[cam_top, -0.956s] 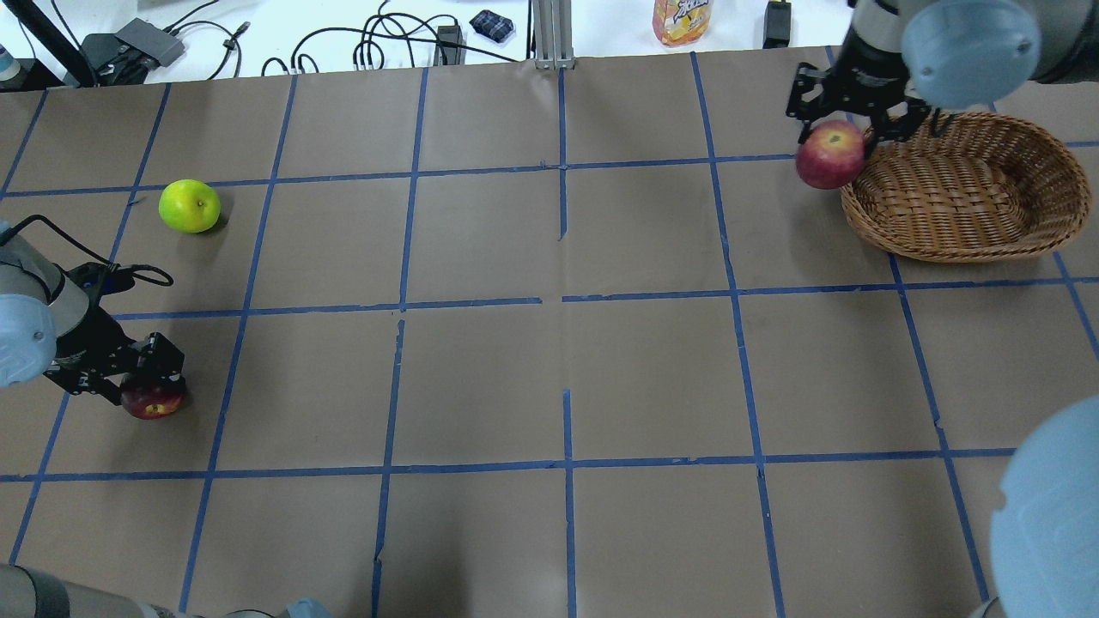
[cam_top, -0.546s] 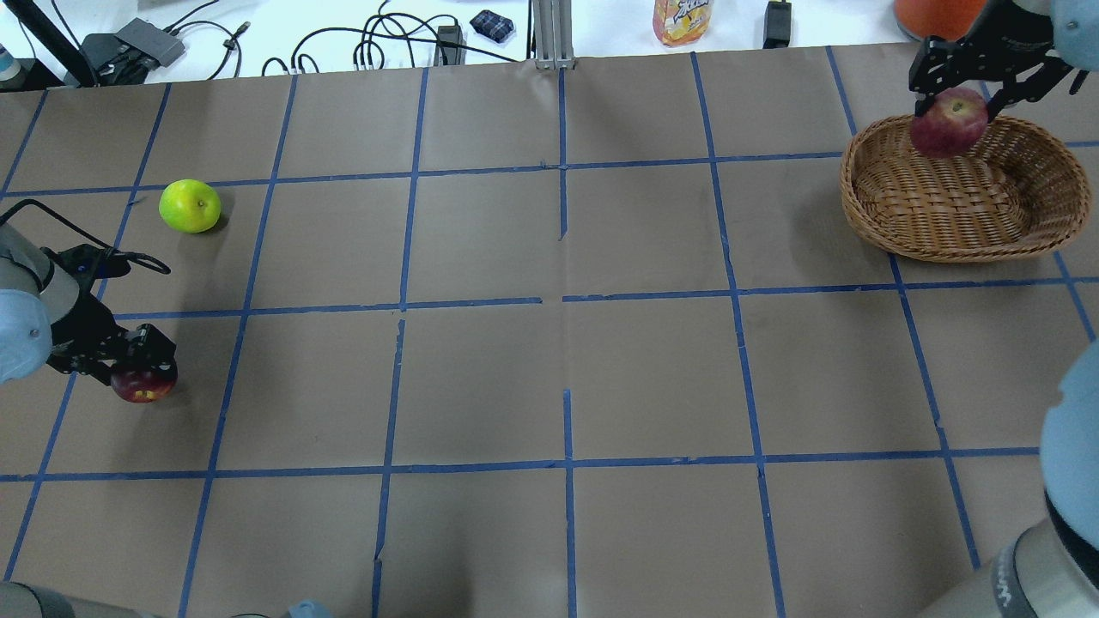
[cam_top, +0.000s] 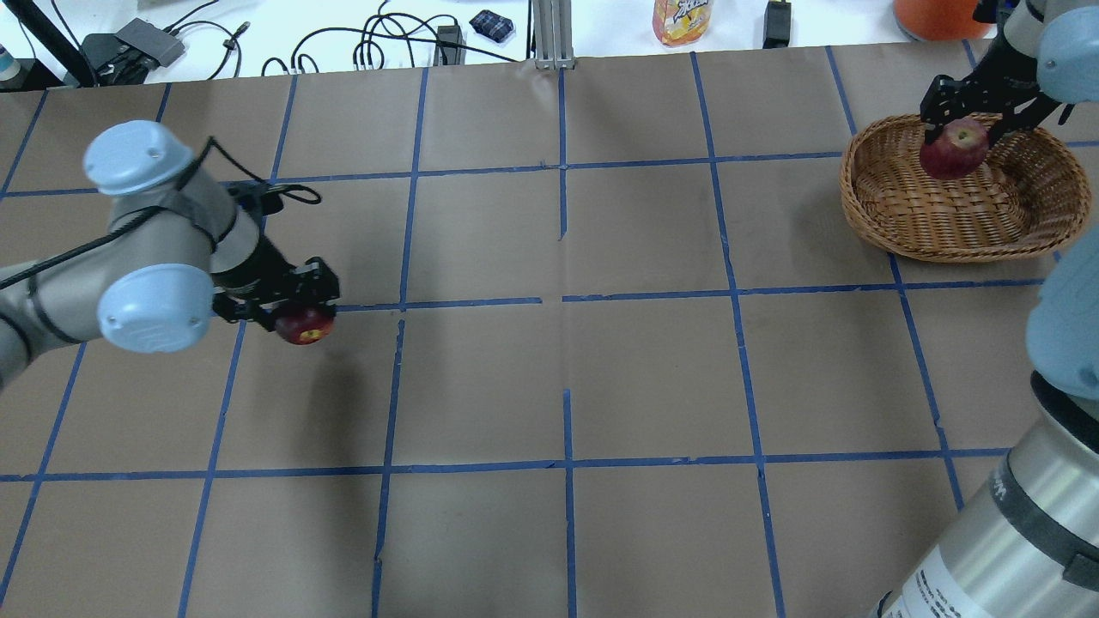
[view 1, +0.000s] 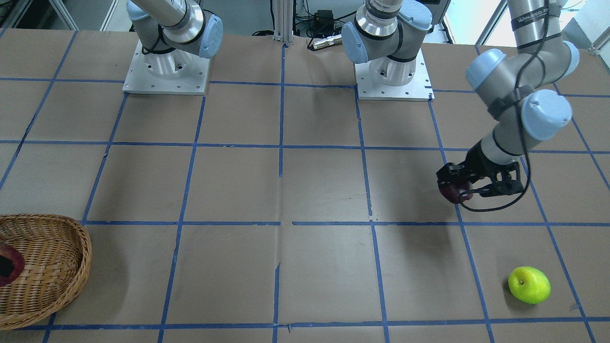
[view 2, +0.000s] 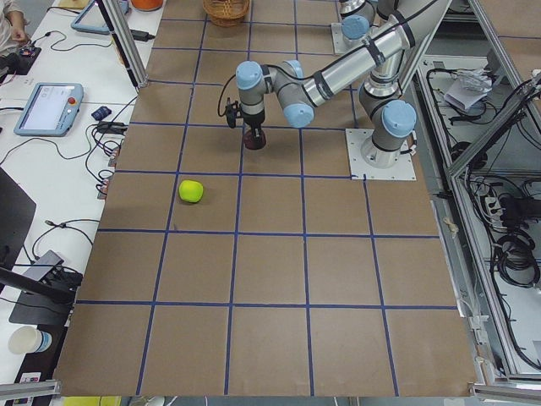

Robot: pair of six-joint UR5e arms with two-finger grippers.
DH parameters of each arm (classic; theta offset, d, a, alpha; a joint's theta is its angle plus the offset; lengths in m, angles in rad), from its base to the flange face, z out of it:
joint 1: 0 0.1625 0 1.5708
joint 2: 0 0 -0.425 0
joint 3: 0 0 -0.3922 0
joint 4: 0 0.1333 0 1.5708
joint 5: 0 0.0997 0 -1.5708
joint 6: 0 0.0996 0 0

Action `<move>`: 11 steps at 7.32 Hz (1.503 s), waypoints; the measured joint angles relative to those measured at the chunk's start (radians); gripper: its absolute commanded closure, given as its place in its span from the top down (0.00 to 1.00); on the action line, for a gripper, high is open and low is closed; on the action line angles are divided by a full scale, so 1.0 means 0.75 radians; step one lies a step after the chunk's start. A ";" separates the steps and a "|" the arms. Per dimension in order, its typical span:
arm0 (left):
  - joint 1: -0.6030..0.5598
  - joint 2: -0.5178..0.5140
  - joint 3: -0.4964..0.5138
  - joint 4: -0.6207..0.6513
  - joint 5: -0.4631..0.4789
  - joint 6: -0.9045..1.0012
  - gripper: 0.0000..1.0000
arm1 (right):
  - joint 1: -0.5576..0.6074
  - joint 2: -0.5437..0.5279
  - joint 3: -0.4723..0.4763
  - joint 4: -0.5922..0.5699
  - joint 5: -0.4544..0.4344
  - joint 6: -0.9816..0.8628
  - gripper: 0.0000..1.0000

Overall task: Put all apples into basket
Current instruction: 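Set the purple apple mid-table with left gripper while right withdraws from basket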

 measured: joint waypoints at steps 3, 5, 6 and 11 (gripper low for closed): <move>-0.442 -0.101 0.097 0.099 -0.107 -0.570 0.26 | -0.018 0.043 0.008 0.070 -0.020 0.010 0.00; -0.588 -0.183 0.128 0.180 -0.150 -0.699 0.42 | -0.034 0.007 0.008 0.175 -0.081 -0.001 0.81; -0.615 -0.222 0.136 0.217 -0.153 -0.712 0.99 | -0.036 0.003 0.016 0.177 -0.104 -0.005 1.00; -0.531 -0.194 0.183 0.289 -0.096 -0.543 1.00 | -0.029 -0.045 0.009 0.157 -0.119 0.012 1.00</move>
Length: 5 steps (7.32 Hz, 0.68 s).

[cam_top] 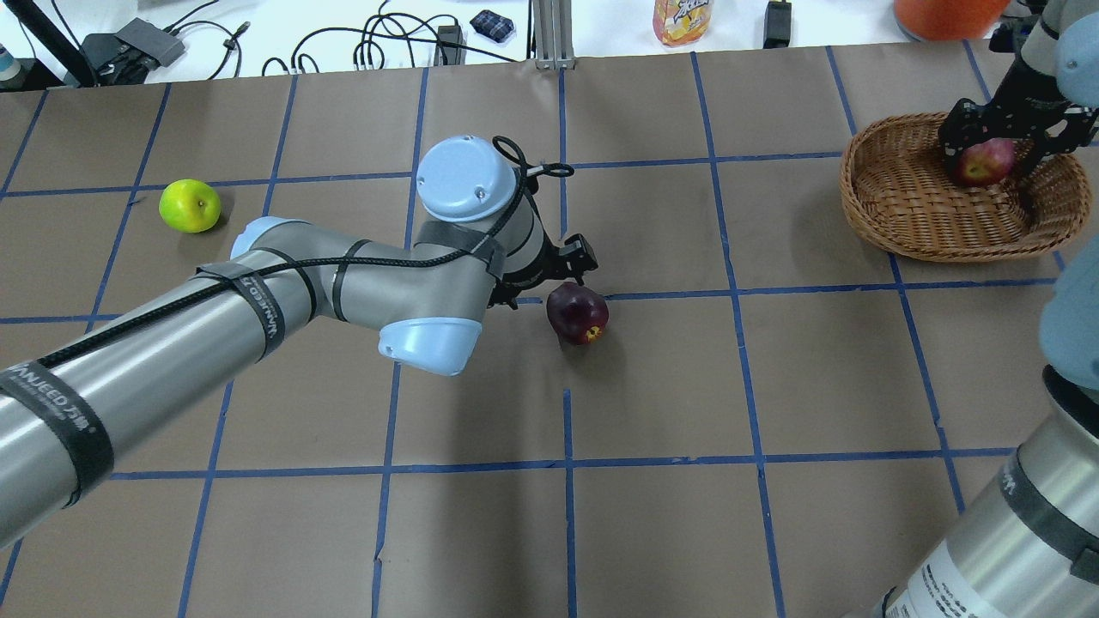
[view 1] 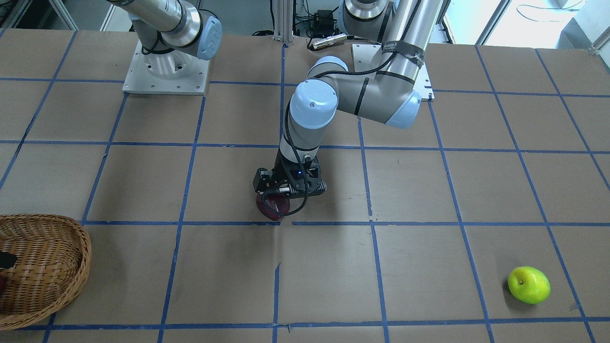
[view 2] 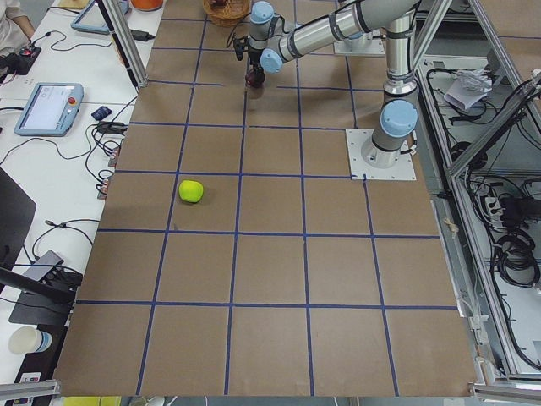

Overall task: Put all apples into basket
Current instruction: 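Set the purple apple mid-table with left gripper while right withdraws from basket, then grasp the purple apple with right gripper while left grasps the green apple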

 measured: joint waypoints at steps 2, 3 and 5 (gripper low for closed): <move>0.238 0.145 0.011 -0.242 0.030 0.406 1.00 | 0.085 -0.103 0.008 0.070 0.017 0.043 1.00; 0.370 0.210 0.014 -0.348 0.046 0.626 1.00 | 0.164 -0.140 0.008 0.105 0.023 0.139 1.00; 0.655 0.275 0.026 -0.453 0.060 1.149 1.00 | 0.389 -0.164 0.010 0.134 0.067 0.468 1.00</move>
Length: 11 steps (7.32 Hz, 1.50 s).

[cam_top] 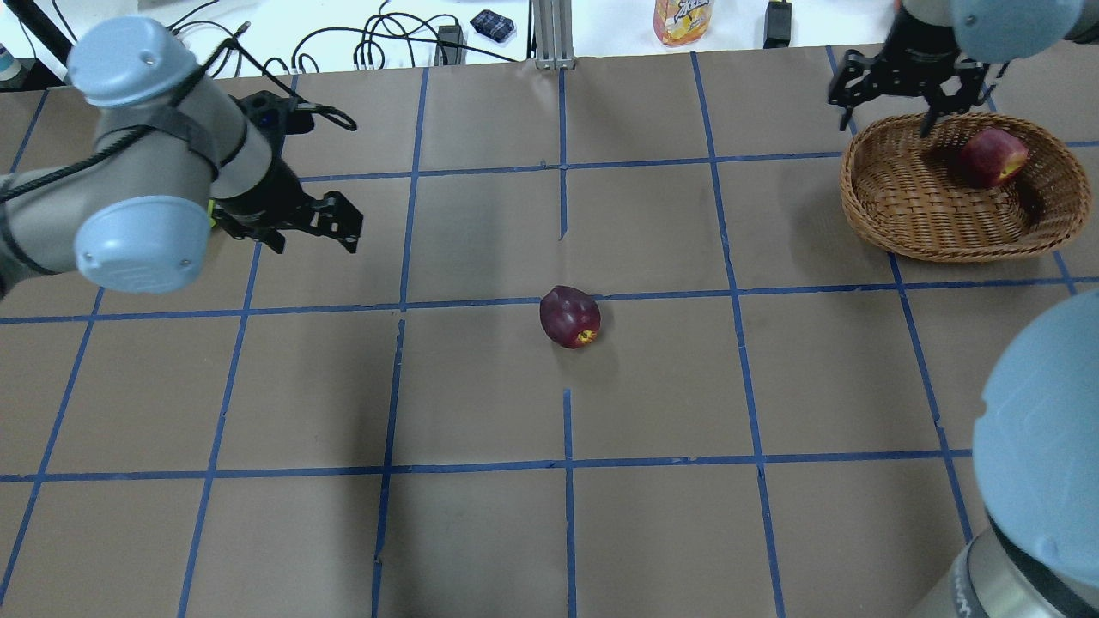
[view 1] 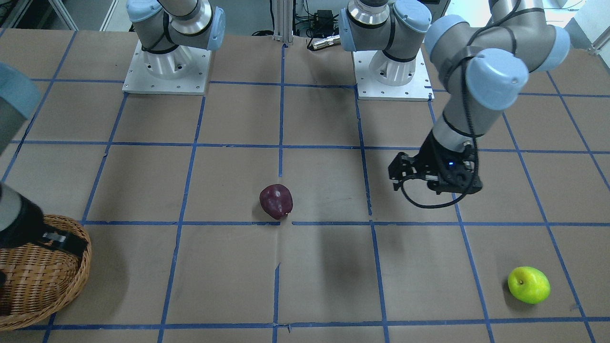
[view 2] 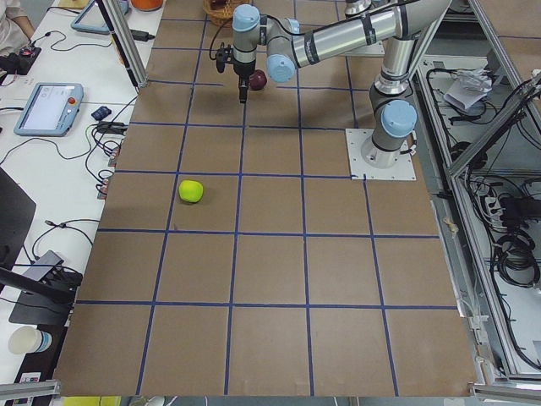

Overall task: Put all apples into basket
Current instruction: 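Grasp the purple apple with right gripper while left grasps the green apple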

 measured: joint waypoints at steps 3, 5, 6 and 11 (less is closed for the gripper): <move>0.336 -0.079 0.158 -0.133 -0.047 0.606 1.00 | 0.317 0.055 0.003 -0.010 0.228 0.444 1.00; 0.424 -0.209 0.286 -0.177 -0.159 0.713 1.00 | 0.479 0.126 0.003 -0.013 0.255 0.472 1.00; 0.440 -0.293 0.355 -0.176 -0.186 0.689 1.00 | 0.529 0.151 0.004 -0.013 0.260 0.435 1.00; 0.449 -0.669 0.763 -0.180 -0.126 0.528 1.00 | 0.654 0.196 0.124 -0.068 0.213 0.253 1.00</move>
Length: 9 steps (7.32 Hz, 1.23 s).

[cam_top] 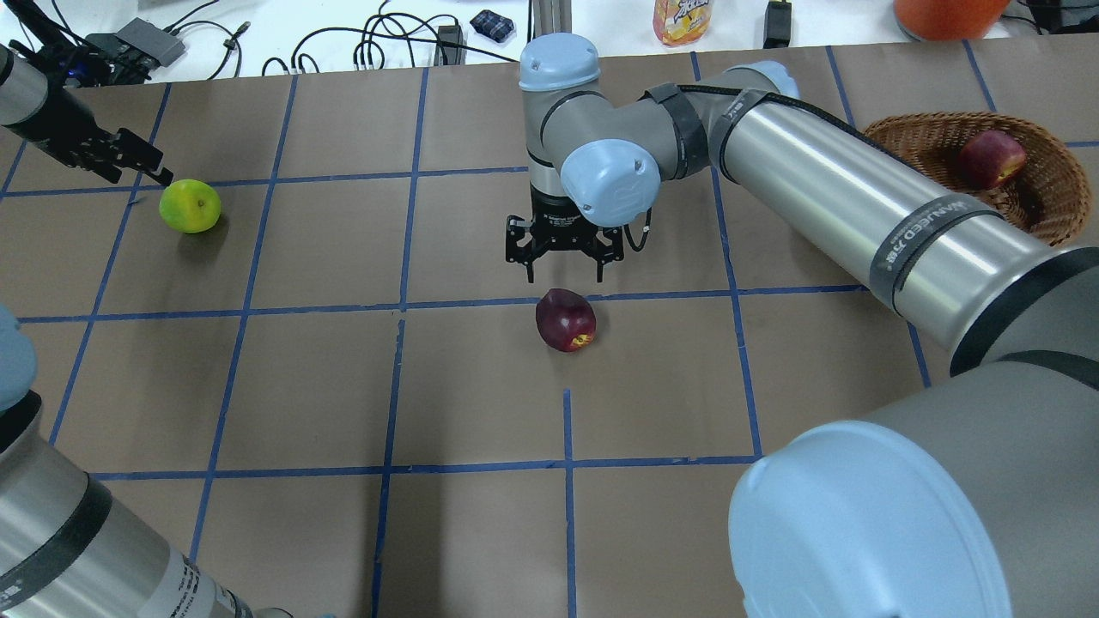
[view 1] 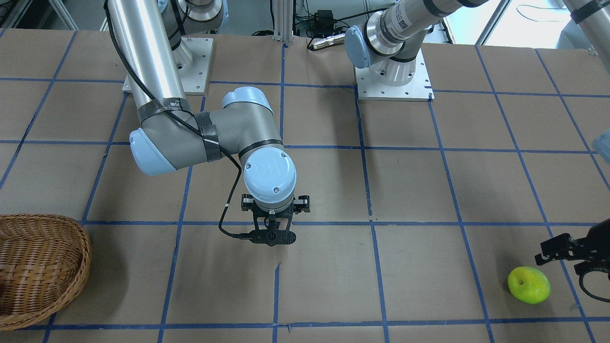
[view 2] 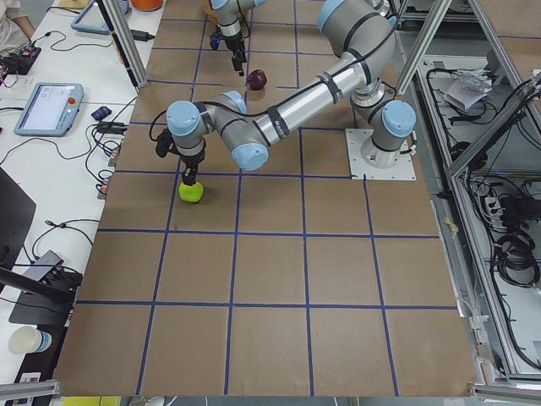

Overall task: Put all apples into basket
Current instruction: 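Grasp the purple apple with right gripper while left grasps the green apple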

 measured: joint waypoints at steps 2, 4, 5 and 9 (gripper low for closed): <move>0.000 -0.078 0.073 -0.005 0.009 -0.007 1.00 | 0.009 0.000 0.066 -0.070 0.000 -0.040 1.00; 0.000 -0.129 0.089 -0.006 -0.005 -0.045 1.00 | 0.038 0.001 0.088 -0.087 0.003 -0.047 1.00; 0.000 -0.147 0.087 -0.007 -0.008 -0.062 1.00 | 0.050 0.000 0.102 -0.087 -0.002 -0.048 1.00; -0.001 -0.199 0.072 0.005 -0.010 -0.105 0.67 | 0.076 -0.011 0.171 -0.116 -0.102 -0.072 0.06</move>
